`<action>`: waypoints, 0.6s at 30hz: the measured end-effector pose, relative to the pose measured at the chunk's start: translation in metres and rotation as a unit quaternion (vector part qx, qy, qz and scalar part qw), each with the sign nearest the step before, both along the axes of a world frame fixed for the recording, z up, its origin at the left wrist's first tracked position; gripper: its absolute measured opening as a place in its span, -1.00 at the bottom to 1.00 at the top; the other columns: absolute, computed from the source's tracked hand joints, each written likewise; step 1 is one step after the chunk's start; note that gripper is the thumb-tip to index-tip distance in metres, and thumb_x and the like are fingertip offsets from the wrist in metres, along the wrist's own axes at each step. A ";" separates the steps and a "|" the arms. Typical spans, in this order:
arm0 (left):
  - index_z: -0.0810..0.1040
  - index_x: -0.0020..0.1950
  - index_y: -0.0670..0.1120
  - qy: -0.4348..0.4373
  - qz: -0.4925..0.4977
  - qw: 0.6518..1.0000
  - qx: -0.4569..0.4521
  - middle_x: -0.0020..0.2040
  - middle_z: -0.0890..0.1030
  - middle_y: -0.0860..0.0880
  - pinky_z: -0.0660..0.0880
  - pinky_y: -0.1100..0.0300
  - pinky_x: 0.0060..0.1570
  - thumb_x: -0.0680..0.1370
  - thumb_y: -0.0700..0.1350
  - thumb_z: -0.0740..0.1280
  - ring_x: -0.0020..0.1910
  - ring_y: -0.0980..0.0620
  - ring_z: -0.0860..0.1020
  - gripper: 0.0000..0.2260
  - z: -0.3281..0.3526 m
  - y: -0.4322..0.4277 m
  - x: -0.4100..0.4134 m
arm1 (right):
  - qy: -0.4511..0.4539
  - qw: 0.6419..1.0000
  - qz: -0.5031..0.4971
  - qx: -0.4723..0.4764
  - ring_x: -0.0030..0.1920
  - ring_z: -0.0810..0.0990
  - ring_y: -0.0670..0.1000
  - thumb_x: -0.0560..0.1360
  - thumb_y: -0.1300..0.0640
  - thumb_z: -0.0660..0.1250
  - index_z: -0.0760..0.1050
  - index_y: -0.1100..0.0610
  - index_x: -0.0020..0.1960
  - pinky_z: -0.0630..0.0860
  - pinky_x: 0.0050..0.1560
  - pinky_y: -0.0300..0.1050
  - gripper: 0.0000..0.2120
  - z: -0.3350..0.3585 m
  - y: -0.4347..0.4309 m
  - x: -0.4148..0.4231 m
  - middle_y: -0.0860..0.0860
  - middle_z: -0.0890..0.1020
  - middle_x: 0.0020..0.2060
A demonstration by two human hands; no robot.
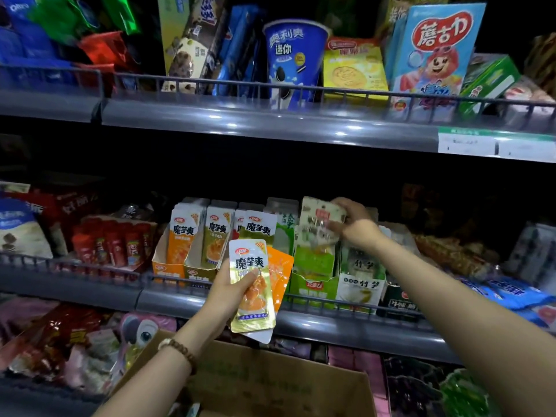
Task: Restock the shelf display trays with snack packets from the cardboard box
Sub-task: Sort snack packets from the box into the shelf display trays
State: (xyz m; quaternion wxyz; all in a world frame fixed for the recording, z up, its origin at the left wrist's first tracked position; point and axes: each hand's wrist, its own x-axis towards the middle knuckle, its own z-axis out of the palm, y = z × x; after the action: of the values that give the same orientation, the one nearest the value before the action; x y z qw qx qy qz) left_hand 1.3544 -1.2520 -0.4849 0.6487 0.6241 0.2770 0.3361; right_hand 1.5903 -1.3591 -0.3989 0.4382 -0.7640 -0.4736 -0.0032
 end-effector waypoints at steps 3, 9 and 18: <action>0.43 0.16 -0.01 -0.012 0.006 1.000 -0.008 -0.01 0.65 -0.04 0.55 0.24 -0.34 0.54 -0.17 0.33 -0.11 0.00 0.65 -0.78 -0.003 0.000 -0.002 | -0.163 0.971 -0.046 -0.167 0.07 0.56 0.08 0.46 0.11 0.41 0.45 0.03 0.21 0.50 0.00 -0.10 -0.66 -0.016 0.000 -0.006 0.04 0.57 0.13; 0.43 0.19 -0.02 -0.038 0.018 0.998 -0.044 0.00 0.66 -0.07 0.59 0.13 -0.28 0.51 -0.16 0.38 -0.08 -0.07 0.66 -0.71 -0.009 -0.002 -0.012 | -0.269 0.954 -0.092 -0.096 0.24 0.42 0.08 0.47 0.10 0.39 0.42 0.04 0.29 0.33 0.24 -0.04 -0.59 -0.036 0.006 -0.022 0.03 0.49 0.20; 0.51 0.08 0.01 -0.073 0.088 0.993 -0.029 -0.04 0.68 0.00 0.59 0.11 -0.17 0.49 -0.09 0.40 -0.10 0.00 0.66 -0.81 -0.019 -0.018 -0.042 | 0.429 0.898 0.099 0.030 -0.17 0.64 -0.02 0.58 0.16 0.24 0.48 0.23 0.15 0.57 -0.31 -0.24 -0.80 -0.066 0.006 -0.160 0.12 0.65 -0.04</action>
State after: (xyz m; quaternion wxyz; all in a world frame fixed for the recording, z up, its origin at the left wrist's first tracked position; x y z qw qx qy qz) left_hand 1.3122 -1.2695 -0.5036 0.6532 0.5518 0.2925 0.4281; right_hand 1.4303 -1.3528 -0.4652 0.6196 -0.6272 -0.3126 0.3535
